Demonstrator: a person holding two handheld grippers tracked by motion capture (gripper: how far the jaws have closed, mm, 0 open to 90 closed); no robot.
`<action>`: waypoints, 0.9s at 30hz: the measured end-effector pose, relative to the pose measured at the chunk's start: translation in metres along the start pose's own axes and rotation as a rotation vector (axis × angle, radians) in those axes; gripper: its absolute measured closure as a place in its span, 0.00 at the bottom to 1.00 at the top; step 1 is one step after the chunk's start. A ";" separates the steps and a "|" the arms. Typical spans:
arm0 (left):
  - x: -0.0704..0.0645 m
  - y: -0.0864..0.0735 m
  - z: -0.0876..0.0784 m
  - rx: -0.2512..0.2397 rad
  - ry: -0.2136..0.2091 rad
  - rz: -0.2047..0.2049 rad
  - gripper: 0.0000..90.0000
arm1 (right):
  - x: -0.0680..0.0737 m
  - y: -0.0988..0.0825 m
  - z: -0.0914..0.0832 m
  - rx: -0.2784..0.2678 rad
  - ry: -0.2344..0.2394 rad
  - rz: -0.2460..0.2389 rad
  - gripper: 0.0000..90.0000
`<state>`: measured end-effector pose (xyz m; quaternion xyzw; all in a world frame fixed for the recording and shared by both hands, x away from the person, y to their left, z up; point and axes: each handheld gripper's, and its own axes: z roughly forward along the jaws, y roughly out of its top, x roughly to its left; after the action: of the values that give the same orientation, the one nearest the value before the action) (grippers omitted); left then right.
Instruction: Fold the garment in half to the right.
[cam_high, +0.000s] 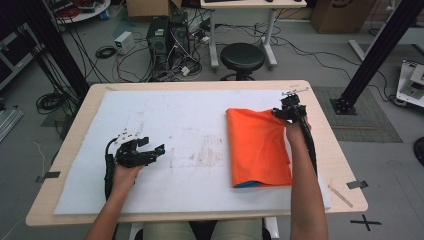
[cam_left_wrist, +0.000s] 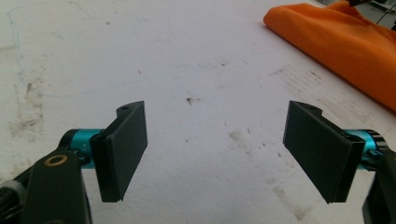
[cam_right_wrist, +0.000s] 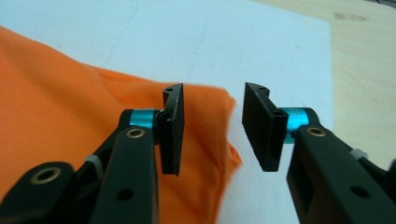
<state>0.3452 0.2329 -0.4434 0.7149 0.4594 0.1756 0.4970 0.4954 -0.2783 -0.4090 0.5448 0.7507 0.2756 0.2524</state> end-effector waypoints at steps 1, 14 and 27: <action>-0.001 -0.001 0.001 0.005 -0.003 0.002 0.24 | 0.001 0.001 0.003 -0.003 0.001 -0.006 0.66; -0.001 -0.001 -0.001 0.004 0.001 -0.002 0.24 | 0.005 0.009 0.015 0.017 -0.155 -0.014 0.97; 0.000 0.001 -0.004 -0.025 -0.005 -0.004 0.24 | 0.004 -0.009 -0.020 -0.039 -0.045 0.033 0.59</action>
<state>0.3430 0.2351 -0.4414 0.7081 0.4572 0.1787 0.5075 0.4742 -0.2792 -0.4015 0.5581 0.7302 0.2822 0.2751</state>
